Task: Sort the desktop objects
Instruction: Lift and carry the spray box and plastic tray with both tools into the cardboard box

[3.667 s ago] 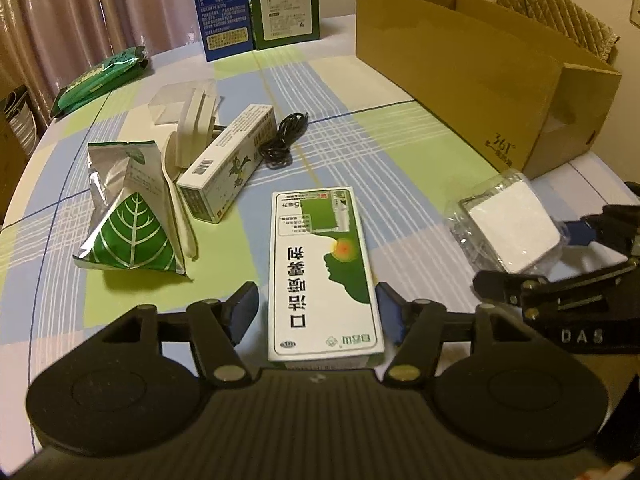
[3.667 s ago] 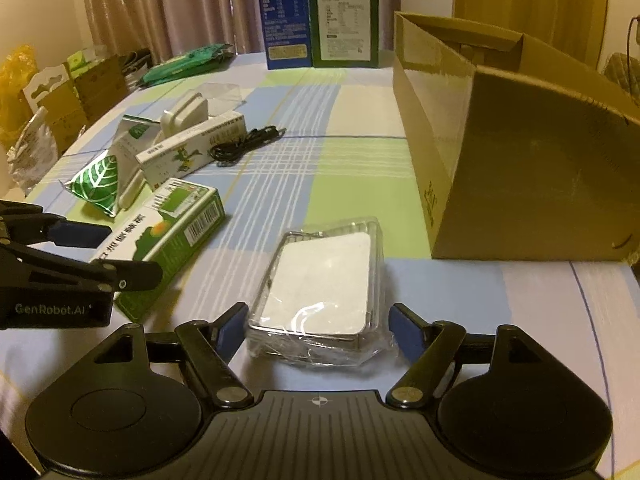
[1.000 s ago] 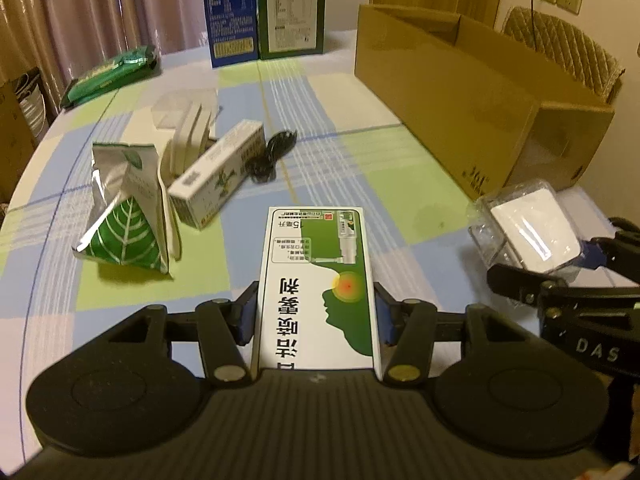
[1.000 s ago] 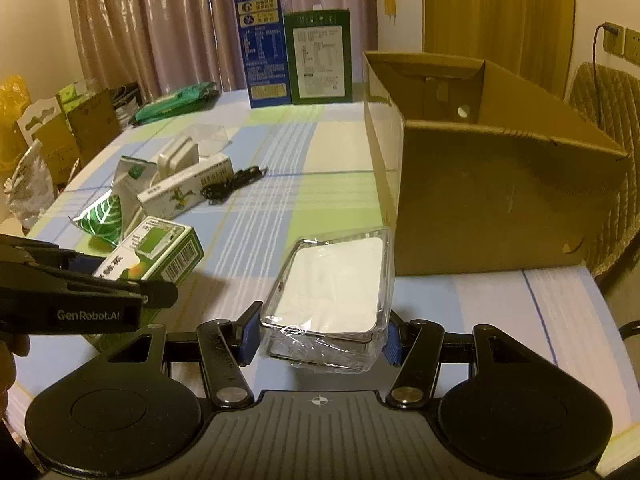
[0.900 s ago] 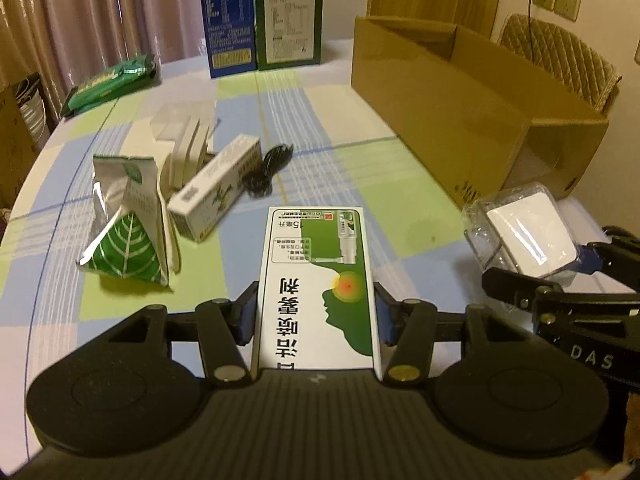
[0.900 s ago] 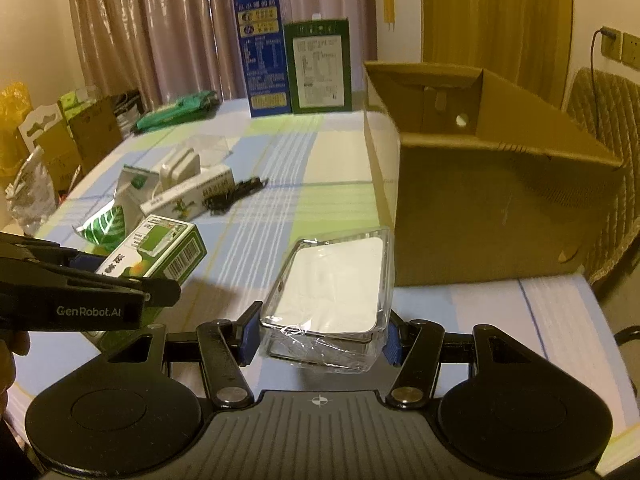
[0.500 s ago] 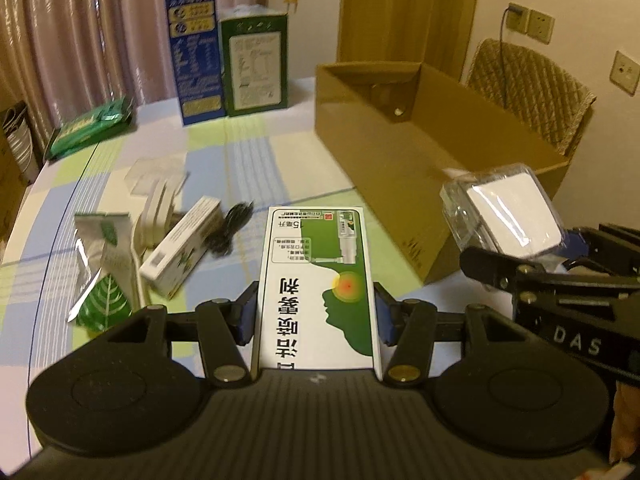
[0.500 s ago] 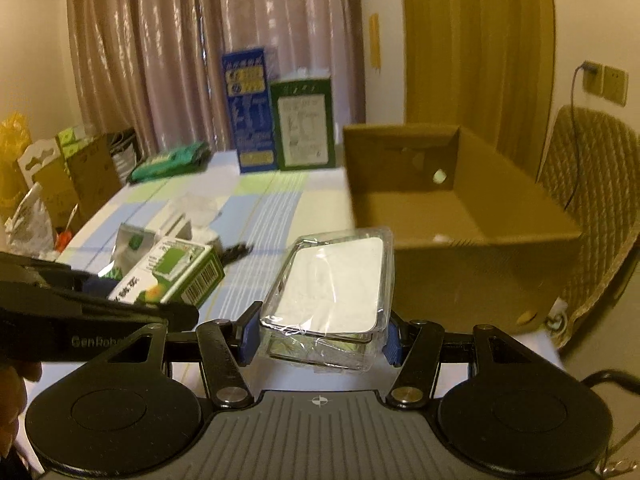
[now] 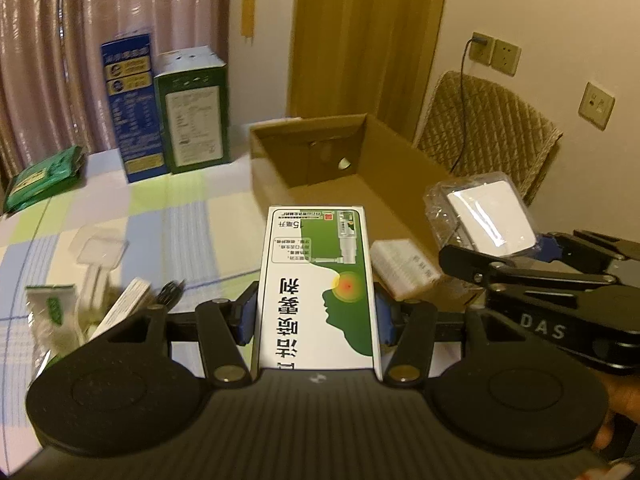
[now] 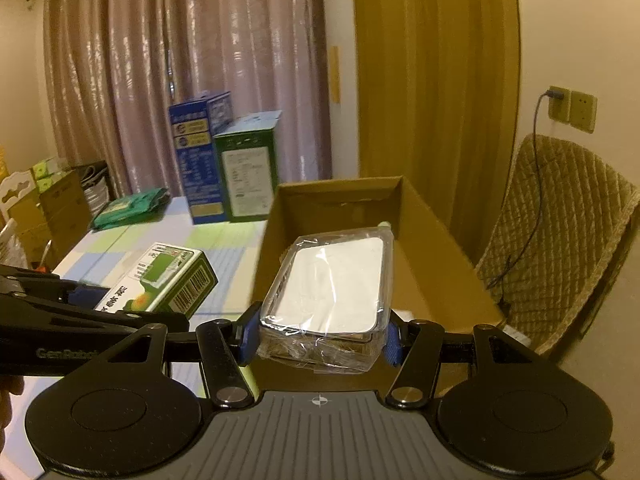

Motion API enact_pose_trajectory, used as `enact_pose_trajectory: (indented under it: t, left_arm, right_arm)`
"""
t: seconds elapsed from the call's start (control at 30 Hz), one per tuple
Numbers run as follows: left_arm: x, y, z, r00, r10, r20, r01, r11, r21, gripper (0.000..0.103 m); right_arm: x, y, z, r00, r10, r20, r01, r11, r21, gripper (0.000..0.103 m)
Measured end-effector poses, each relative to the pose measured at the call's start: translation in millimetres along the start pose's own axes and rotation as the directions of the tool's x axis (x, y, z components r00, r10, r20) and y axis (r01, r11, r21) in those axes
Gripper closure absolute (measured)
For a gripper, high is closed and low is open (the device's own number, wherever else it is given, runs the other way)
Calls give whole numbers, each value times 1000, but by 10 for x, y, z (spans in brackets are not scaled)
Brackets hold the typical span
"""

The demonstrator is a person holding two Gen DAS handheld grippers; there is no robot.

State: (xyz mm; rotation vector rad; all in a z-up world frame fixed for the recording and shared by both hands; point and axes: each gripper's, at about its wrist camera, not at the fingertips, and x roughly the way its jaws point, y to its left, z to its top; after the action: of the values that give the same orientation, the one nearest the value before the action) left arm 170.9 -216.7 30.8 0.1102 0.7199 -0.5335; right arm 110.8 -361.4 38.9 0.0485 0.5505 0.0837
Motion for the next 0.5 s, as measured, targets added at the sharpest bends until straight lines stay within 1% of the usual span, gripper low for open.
enact_pose_trajectory:
  t: [0.13, 0.3, 0.5]
  left_arm:
    - [159, -136, 163, 1000, -24, -3, 24, 1000, -7, 53]
    - [353, -287, 285, 999, -46, -6, 46, 999, -14, 53]
    - [563, -371, 383, 998, -59, -16, 58, 998, -20, 53]
  right_arm:
    - [108, -229, 129, 1000, -17, -2, 17, 1000, -6, 48]
    - [254, -474, 235, 999, -31, -16, 31, 999, -6, 48]
    - [437, -636, 294, 999, -34, -38, 33, 999, -11, 48]
